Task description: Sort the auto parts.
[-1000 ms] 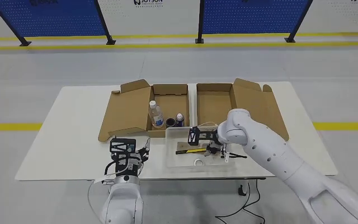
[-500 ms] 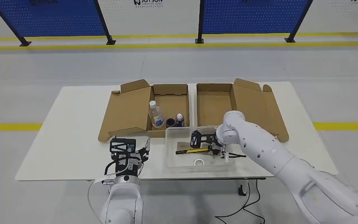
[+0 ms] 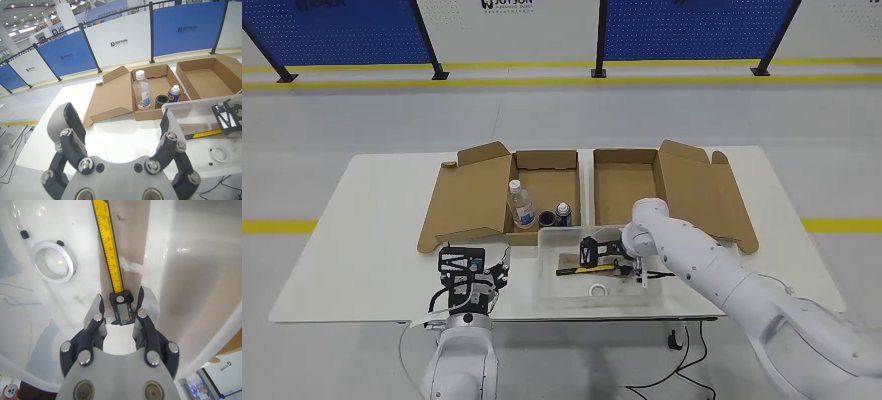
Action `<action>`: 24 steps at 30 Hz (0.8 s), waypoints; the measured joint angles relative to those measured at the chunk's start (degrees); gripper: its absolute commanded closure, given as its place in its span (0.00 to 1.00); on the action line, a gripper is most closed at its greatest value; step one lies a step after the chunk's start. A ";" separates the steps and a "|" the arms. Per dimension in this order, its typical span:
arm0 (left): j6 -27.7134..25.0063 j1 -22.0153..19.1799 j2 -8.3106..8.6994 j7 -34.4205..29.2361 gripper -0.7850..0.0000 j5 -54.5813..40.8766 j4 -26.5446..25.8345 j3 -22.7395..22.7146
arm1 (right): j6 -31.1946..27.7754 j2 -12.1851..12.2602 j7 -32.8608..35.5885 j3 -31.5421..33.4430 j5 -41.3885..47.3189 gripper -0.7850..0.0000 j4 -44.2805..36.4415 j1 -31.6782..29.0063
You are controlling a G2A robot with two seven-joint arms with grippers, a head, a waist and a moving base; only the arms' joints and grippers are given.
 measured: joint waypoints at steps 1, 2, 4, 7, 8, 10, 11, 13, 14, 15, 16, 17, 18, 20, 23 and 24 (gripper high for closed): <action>0.00 0.00 0.00 0.00 0.00 0.00 0.00 0.00 | -0.39 -0.36 -0.12 -0.29 -0.21 0.53 0.61 0.06; 0.00 0.00 0.00 0.00 0.00 0.00 0.00 0.00 | -0.60 -0.63 -0.32 -0.41 -0.23 0.53 1.10 0.11; 0.00 0.00 0.00 0.00 0.00 0.00 0.00 0.00 | -0.89 -1.19 -0.86 -0.60 -0.34 0.53 2.18 0.34; 0.00 0.00 0.00 0.00 0.00 0.00 0.00 0.00 | -1.35 -1.91 -1.14 -0.85 -0.41 0.53 3.57 0.53; 0.00 0.00 0.00 0.00 0.00 0.00 0.00 0.00 | -1.51 -2.12 -1.10 -0.94 -0.36 0.51 3.95 0.56; 0.00 0.00 0.00 0.00 0.00 0.00 0.00 0.00 | -1.78 -2.58 -0.95 -1.07 -0.18 0.47 4.85 0.66; 0.00 0.00 0.00 0.00 0.00 0.00 0.00 0.00 | -1.87 -2.76 -0.89 -1.11 -0.10 0.51 5.22 0.70; 0.00 0.00 0.00 0.00 0.00 0.00 0.00 0.00 | -2.23 -3.15 -0.91 -1.21 -0.10 0.52 6.09 0.84; 0.00 0.00 0.00 0.00 0.00 0.00 0.00 0.00 | -2.38 -3.30 -1.04 -1.22 -0.13 0.53 6.48 0.94; 0.00 0.00 0.00 0.00 0.00 0.00 0.00 0.00 | -2.54 -3.45 -1.21 -1.22 -0.15 0.54 6.91 1.04; 0.00 0.00 0.00 0.00 0.00 0.00 0.00 0.00 | -2.78 -3.66 -1.41 -1.23 -0.14 0.58 7.37 1.13; 0.00 0.00 0.00 0.00 0.00 0.00 0.00 0.00 | -2.94 -3.83 -1.48 -1.23 -0.01 0.59 7.57 1.17; 0.00 0.00 0.00 0.00 0.00 0.00 0.00 0.00 | -3.10 -3.99 -1.47 -1.23 0.23 0.61 7.70 1.18; 0.00 0.00 0.00 0.00 0.00 0.00 0.00 0.00 | -3.46 -4.32 -1.17 -1.19 0.97 0.66 8.07 1.19; 0.00 0.00 0.00 0.00 0.00 0.00 0.00 0.00 | -3.61 -4.73 -1.13 -1.28 1.57 0.74 8.43 1.28; 0.00 0.00 0.00 0.00 0.00 0.00 0.00 0.00 | -3.61 -4.82 -1.14 -1.35 1.77 0.75 8.48 1.30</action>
